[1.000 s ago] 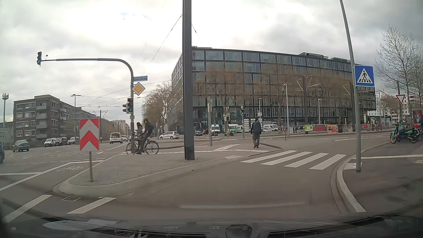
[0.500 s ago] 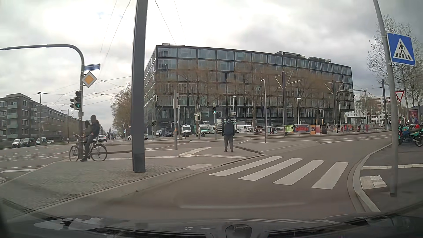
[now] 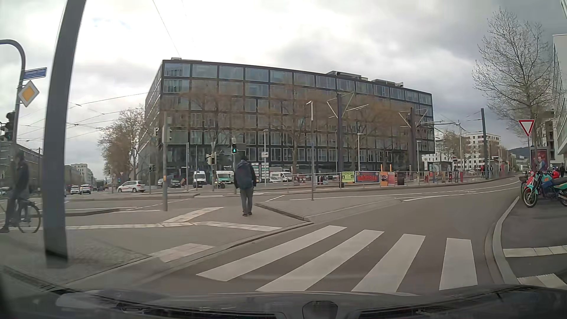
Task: Follow the waypoints while adhering to traffic rules and regulations
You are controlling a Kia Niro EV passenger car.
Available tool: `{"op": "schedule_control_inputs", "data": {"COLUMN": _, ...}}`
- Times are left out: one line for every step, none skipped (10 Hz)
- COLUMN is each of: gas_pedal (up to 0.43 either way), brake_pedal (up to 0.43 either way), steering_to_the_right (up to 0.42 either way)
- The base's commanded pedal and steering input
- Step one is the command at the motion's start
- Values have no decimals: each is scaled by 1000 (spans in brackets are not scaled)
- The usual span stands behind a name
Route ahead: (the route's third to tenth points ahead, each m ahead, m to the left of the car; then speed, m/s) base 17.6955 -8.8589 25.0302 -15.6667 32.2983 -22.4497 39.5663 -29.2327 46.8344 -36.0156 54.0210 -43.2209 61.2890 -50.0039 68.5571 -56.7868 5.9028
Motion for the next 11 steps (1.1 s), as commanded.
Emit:
{"op": "schedule_control_inputs", "data": {"gas_pedal": 8, "brake_pedal": 0, "steering_to_the_right": 217}}
{"op": "schedule_control_inputs", "data": {"gas_pedal": 20, "brake_pedal": 0, "steering_to_the_right": 224}}
{"op": "schedule_control_inputs", "data": {"gas_pedal": 20, "brake_pedal": 0, "steering_to_the_right": 233}}
{"op": "schedule_control_inputs", "data": {"gas_pedal": 28, "brake_pedal": 0, "steering_to_the_right": 237}}
{"op": "schedule_control_inputs", "data": {"gas_pedal": 39, "brake_pedal": 0, "steering_to_the_right": 237}}
{"op": "schedule_control_inputs", "data": {"gas_pedal": 59, "brake_pedal": 0, "steering_to_the_right": 237}}
{"op": "schedule_control_inputs", "data": {"gas_pedal": 59, "brake_pedal": 0, "steering_to_the_right": 237}}
{"op": "schedule_control_inputs", "data": {"gas_pedal": 79, "brake_pedal": 0, "steering_to_the_right": 237}}
{"op": "schedule_control_inputs", "data": {"gas_pedal": 79, "brake_pedal": 0, "steering_to_the_right": 235}}
{"op": "schedule_control_inputs", "data": {"gas_pedal": 79, "brake_pedal": 0, "steering_to_the_right": 230}}
{"op": "schedule_control_inputs", "data": {"gas_pedal": 110, "brake_pedal": 0, "steering_to_the_right": 216}}
